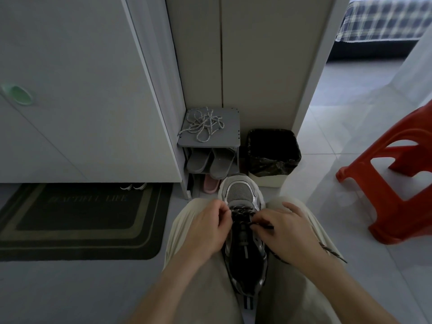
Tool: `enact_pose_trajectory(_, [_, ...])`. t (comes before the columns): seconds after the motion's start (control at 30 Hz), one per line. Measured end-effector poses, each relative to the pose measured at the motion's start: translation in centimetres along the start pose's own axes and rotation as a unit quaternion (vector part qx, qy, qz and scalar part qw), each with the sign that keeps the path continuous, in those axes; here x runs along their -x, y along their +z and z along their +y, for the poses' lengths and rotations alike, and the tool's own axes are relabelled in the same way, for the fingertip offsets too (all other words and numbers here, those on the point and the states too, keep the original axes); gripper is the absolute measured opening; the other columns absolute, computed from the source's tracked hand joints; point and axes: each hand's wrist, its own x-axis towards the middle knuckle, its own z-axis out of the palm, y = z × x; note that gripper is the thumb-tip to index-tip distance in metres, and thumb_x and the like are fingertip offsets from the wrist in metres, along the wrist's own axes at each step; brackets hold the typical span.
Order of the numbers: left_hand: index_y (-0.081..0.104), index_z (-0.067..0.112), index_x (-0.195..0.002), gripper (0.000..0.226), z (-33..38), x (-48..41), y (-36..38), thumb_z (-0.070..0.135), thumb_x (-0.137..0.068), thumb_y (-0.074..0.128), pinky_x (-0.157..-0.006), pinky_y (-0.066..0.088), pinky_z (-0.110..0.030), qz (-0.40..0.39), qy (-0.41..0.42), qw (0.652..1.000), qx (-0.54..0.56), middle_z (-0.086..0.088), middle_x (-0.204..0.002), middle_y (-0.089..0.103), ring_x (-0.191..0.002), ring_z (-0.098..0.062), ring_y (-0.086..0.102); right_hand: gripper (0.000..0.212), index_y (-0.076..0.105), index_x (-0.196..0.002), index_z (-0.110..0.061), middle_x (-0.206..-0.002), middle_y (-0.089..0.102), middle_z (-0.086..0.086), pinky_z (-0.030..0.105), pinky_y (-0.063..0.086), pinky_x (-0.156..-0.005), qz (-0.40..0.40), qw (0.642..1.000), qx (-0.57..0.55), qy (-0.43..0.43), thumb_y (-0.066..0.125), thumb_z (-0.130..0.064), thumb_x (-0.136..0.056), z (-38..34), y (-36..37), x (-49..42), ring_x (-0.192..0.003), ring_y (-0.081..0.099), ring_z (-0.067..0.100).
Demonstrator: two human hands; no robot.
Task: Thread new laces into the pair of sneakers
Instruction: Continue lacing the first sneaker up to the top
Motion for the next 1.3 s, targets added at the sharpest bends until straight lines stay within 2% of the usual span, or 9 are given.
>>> enact_pose_trajectory(0.17, [0.057,0.021,-0.100,0.014,-1.8,0.4,0.5,0.026,-0.089,0.063,-0.070,0.043,-0.010,-0.043,0.002,0.999,0.025,0.014,-0.087,0.058,-0.078,0.005,0.055,0.011,0.066,-0.083,-0.032,-0.072,0.068,-0.015,0.028,0.027,-0.098,0.001,1.000,-0.026,0.008,0.062,-0.040,-0.077,-0.2,0.0,0.1,-0.074,0.065,0.008])
enact_pose_trajectory(0.33, [0.060,0.019,-0.089,0.002,-2.3,0.3,0.3,0.021,-0.090,0.060,-0.067,0.048,-0.021,-0.002,0.017,1.000,0.012,0.011,-0.078,0.061,-0.075,-0.004,0.057,0.011,0.067,-0.089,-0.032,-0.079,0.069,-0.015,0.026,0.023,-0.101,-0.021,0.999,-0.039,0.023,0.070,-0.037,-0.080,-0.3,-0.2,0.1,-0.080,0.064,0.005])
enact_pose_trajectory(0.5, [0.055,0.024,-0.084,0.012,-1.7,0.2,-0.2,0.015,-0.091,0.058,-0.065,0.041,-0.008,0.055,0.018,0.998,0.033,0.016,-0.075,0.057,-0.077,0.004,0.055,0.007,0.066,-0.089,-0.034,-0.076,0.068,-0.018,0.026,0.023,-0.103,-0.029,0.998,-0.046,0.034,0.065,-0.036,-0.083,-0.1,-0.4,0.4,-0.077,0.063,0.002])
enact_pose_trajectory(0.67, [0.060,0.022,-0.095,0.009,-1.4,0.1,0.3,0.019,-0.088,0.065,-0.068,0.042,-0.008,0.013,-0.016,0.997,0.068,0.015,-0.078,0.059,-0.073,0.002,0.057,0.007,0.068,-0.088,-0.032,-0.078,0.069,-0.016,0.029,0.026,-0.102,-0.030,0.997,-0.050,0.041,0.069,-0.032,-0.081,-0.3,-0.5,0.2,-0.078,0.064,0.005])
enact_pose_trajectory(0.77, [0.061,0.024,-0.088,0.007,-1.5,0.2,0.5,0.025,-0.085,0.068,-0.064,0.040,-0.010,-0.005,-0.036,0.999,0.017,0.014,-0.074,0.059,-0.068,0.004,0.055,0.007,0.067,-0.087,-0.031,-0.078,0.070,-0.016,0.031,0.027,-0.102,-0.032,0.998,-0.046,0.035,0.070,-0.031,-0.081,-0.8,-0.5,0.0,-0.078,0.064,0.006])
enact_pose_trajectory(1.0, [0.064,0.016,-0.093,0.008,-2.3,-0.9,-1.1,0.021,-0.087,0.065,-0.069,0.046,-0.010,0.103,-0.030,0.994,0.020,0.007,-0.094,0.063,-0.079,0.001,0.058,0.006,0.067,-0.086,-0.032,-0.080,0.069,-0.017,0.022,0.021,-0.100,-0.034,0.999,-0.026,0.022,0.067,-0.037,-0.082,-1.0,-0.6,-0.1,-0.080,0.061,0.005])
enact_pose_trajectory(1.13, [0.067,0.025,-0.090,0.013,-2.0,-0.5,-0.7,0.035,-0.084,0.067,-0.073,0.050,-0.019,0.029,-0.060,0.998,-0.002,0.012,-0.084,0.065,-0.076,0.002,0.060,0.004,0.066,-0.079,-0.034,-0.078,0.065,-0.016,0.019,0.021,-0.089,-0.030,0.999,-0.006,0.015,0.065,-0.038,-0.080,-1.0,-0.2,-0.4,-0.079,0.059,0.007])
enact_pose_trajectory(1.2, [0.063,0.026,-0.082,0.012,-1.7,-0.1,-0.1,0.036,-0.081,0.070,-0.064,0.042,-0.006,0.004,-0.066,0.998,-0.016,0.016,-0.074,0.061,-0.069,0.007,0.056,0.006,0.065,-0.076,-0.034,-0.074,0.065,-0.015,0.022,0.024,-0.087,-0.025,1.000,-0.002,0.016,0.063,-0.039,-0.076,-1.3,0.2,-0.6,-0.076,0.060,0.008])
enact_pose_trajectory(1.3, [0.067,0.023,-0.083,0.011,-1.4,0.4,0.6,0.034,-0.084,0.068,-0.059,0.039,-0.004,0.020,-0.067,0.997,-0.016,0.016,-0.069,0.060,-0.066,0.007,0.055,0.011,0.066,-0.075,-0.034,-0.073,0.064,-0.015,0.023,0.026,-0.088,-0.024,1.000,0.002,0.020,0.058,-0.042,-0.073,-1.4,0.6,-0.6,-0.074,0.061,0.008])
